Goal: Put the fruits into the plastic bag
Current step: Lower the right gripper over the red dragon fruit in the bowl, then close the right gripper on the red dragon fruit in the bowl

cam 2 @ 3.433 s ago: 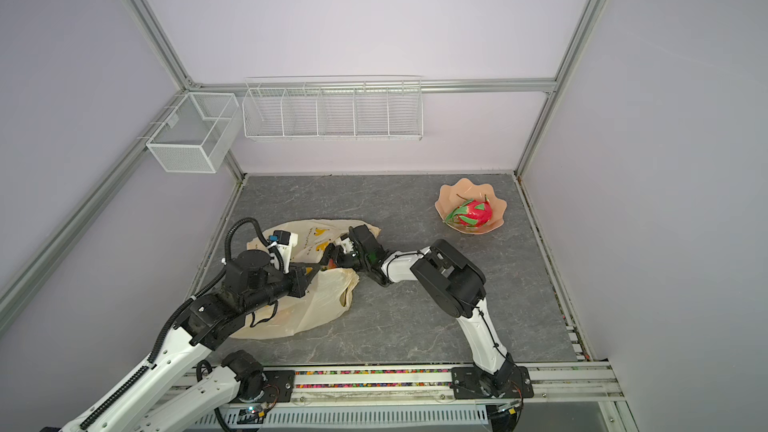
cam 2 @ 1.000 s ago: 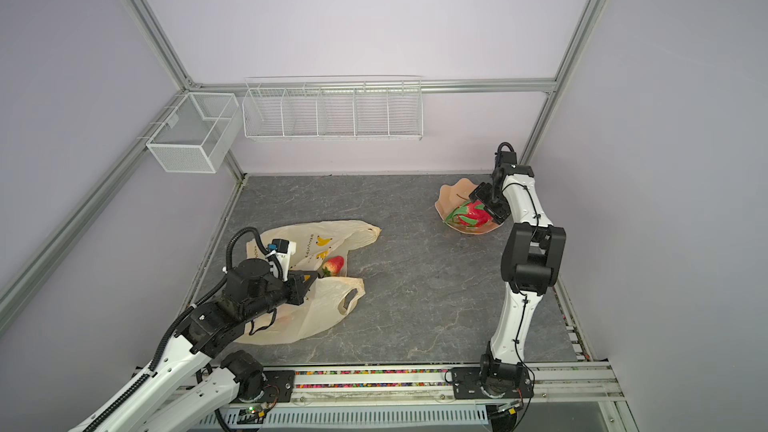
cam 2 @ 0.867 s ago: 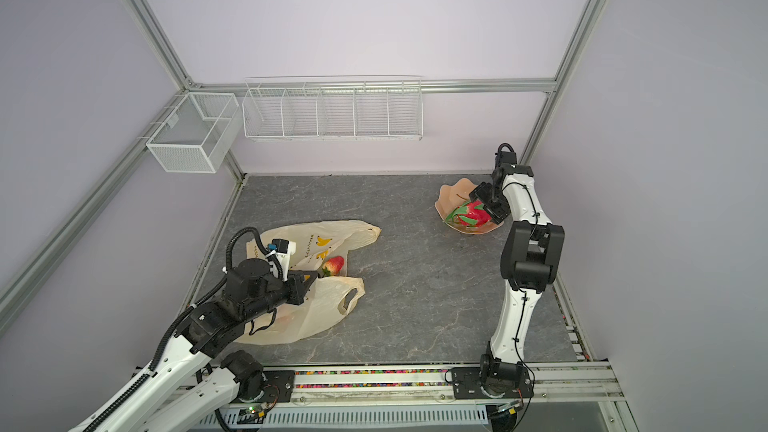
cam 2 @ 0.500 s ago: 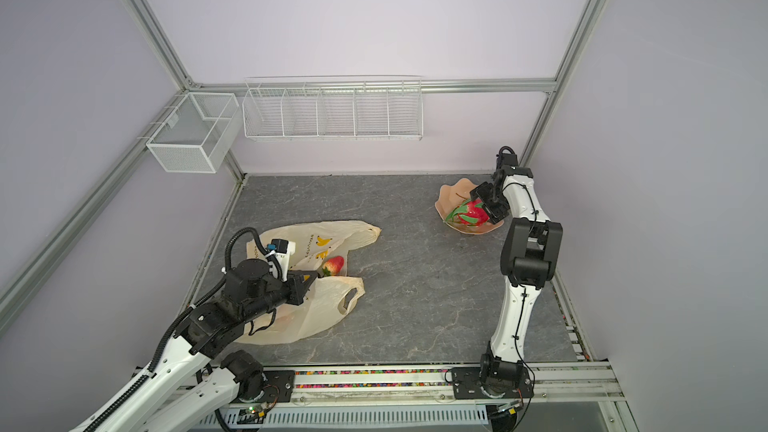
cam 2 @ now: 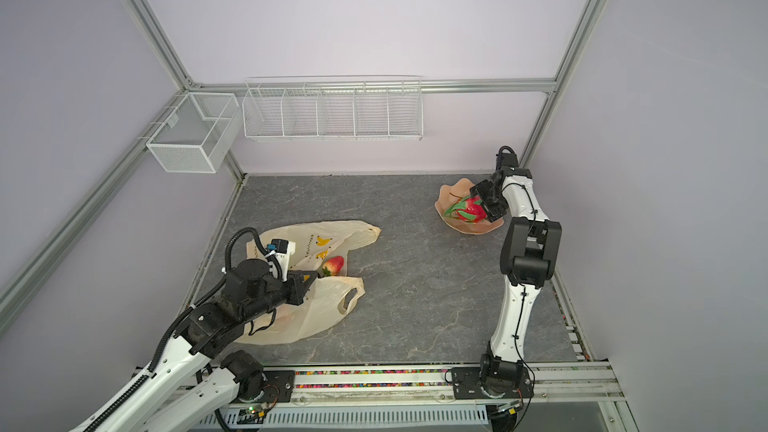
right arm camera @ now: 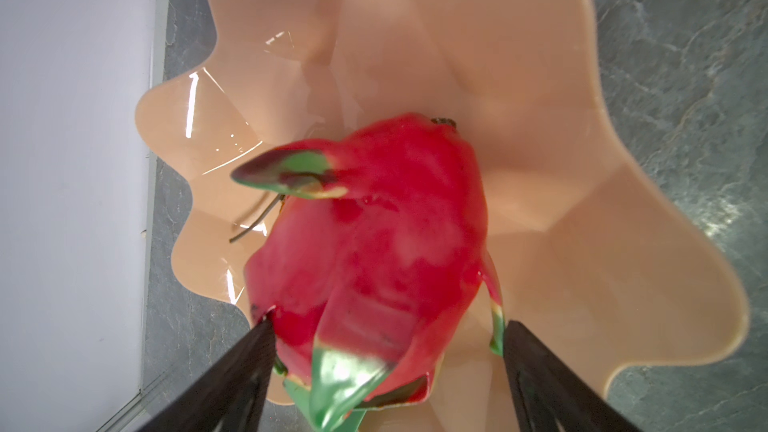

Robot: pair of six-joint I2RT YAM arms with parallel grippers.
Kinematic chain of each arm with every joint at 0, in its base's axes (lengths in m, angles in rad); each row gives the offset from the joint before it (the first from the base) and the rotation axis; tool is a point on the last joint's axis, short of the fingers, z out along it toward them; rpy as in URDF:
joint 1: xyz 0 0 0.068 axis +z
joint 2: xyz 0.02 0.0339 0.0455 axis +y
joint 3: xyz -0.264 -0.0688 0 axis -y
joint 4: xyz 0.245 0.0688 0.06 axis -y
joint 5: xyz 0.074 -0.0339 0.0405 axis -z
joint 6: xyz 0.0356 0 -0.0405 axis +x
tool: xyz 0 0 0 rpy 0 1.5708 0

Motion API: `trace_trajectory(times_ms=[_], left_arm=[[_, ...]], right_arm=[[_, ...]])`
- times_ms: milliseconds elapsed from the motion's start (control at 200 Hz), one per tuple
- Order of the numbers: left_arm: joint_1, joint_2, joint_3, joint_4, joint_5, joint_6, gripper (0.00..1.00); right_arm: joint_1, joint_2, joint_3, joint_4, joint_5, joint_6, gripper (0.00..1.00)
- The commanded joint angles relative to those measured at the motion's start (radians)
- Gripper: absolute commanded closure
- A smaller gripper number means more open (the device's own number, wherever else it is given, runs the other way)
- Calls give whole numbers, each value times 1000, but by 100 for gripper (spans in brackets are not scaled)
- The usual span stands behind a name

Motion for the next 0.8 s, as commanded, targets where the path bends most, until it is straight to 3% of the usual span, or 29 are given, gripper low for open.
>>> trace_trajectory(times_ms=[0,330,795], left_arm=[[-4,-5,-2,-16,-5,8,100],[-4,23,7,12,10,29,100],[-4,1,-1,-4,7,38,100]], right_arm=[[-3,-81,-1,-20,13,10,12],[4,-126,-21,-48,-3,59,12],[43,97,193,-156,-8,148,12]])
